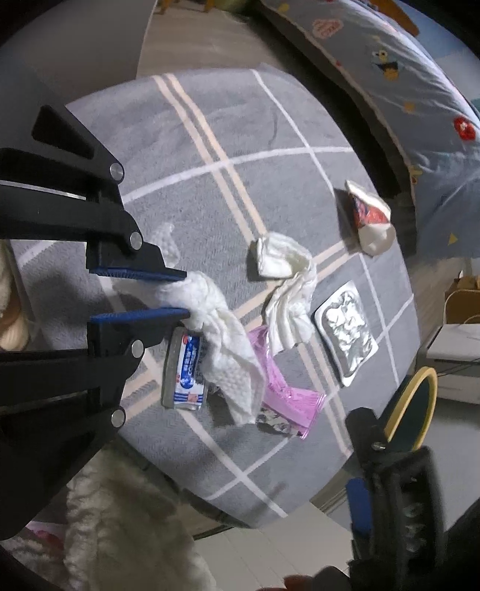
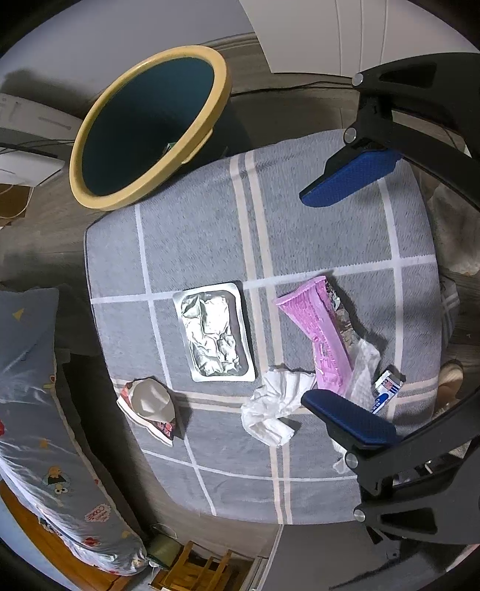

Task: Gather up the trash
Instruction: 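Grasp the white tissue with the left gripper while the right grasps the pink wrapper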

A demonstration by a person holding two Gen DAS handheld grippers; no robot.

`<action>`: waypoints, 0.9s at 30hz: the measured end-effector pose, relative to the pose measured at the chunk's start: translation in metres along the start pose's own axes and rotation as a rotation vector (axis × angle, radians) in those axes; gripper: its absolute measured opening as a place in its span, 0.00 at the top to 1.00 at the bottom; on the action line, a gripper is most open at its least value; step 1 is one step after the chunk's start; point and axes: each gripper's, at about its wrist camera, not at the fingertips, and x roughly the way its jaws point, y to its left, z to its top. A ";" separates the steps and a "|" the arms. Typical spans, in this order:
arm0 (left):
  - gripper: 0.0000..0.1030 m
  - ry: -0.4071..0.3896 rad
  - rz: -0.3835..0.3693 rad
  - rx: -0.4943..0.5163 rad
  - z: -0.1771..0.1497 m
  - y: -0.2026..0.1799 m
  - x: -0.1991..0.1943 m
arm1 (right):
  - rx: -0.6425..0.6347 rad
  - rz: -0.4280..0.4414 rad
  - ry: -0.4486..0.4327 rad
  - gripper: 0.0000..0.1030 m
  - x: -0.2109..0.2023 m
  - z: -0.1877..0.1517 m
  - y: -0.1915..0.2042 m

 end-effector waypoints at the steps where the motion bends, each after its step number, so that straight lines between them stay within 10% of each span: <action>1: 0.86 -0.009 0.014 -0.004 0.000 0.002 -0.003 | 0.004 0.003 0.002 0.06 0.001 0.000 0.000; 10: 0.86 -0.119 0.140 -0.161 0.001 0.048 -0.031 | 0.055 0.035 0.029 0.08 0.012 -0.003 0.004; 27: 0.86 -0.163 0.123 -0.190 0.008 0.065 -0.036 | 0.056 0.028 0.158 0.66 0.060 -0.005 0.017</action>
